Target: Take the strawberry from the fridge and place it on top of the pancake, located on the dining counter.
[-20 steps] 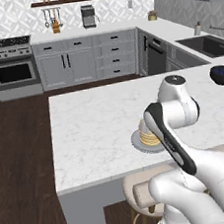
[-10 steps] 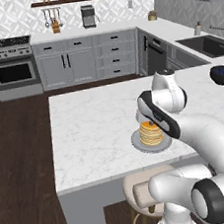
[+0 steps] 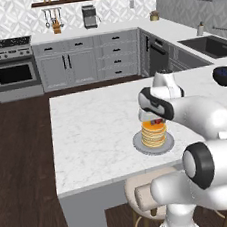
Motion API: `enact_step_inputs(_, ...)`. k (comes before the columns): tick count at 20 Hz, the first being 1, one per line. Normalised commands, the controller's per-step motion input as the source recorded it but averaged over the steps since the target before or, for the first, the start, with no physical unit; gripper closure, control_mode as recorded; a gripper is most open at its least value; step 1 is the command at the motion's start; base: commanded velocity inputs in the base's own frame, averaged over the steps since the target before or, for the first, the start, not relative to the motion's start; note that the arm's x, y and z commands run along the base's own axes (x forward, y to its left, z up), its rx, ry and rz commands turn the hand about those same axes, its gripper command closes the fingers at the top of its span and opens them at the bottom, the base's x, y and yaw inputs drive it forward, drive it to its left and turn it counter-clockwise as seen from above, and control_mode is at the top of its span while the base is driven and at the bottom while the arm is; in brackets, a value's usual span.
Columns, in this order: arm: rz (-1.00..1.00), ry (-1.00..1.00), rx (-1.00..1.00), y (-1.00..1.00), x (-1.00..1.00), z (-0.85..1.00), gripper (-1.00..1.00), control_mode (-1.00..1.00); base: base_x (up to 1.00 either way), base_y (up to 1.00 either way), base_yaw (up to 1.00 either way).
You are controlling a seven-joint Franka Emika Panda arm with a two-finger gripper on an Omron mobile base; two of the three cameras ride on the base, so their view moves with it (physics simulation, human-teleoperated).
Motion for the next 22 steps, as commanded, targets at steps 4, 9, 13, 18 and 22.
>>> enact_step_inputs(4, 0.0, 0.04, 0.0, 0.01, 0.42, -0.31, 1.0, -1.0, 0.0, 0.0, 0.0)
enact_step_inputs(9, 0.0, 0.0, 0.0, 0.01, 0.13, -0.05, 1.0, -1.0, 0.0, 0.0, 0.0)
enact_step_inputs(13, 0.0, 0.0, 0.0, 0.0, 0.0, -0.03, 1.0, -1.0, 0.0, 0.0, 0.0)
enact_step_inputs(18, 0.0, 0.0, 0.0, 0.0, 0.04, -0.26, 1.0, -1.0, 0.0, 0.0, 0.0)
enact_step_inputs(22, 0.0, 0.0, -0.02, 0.0, 0.01, -0.36, 1.0, -1.0, 0.0, 0.0, 0.0)
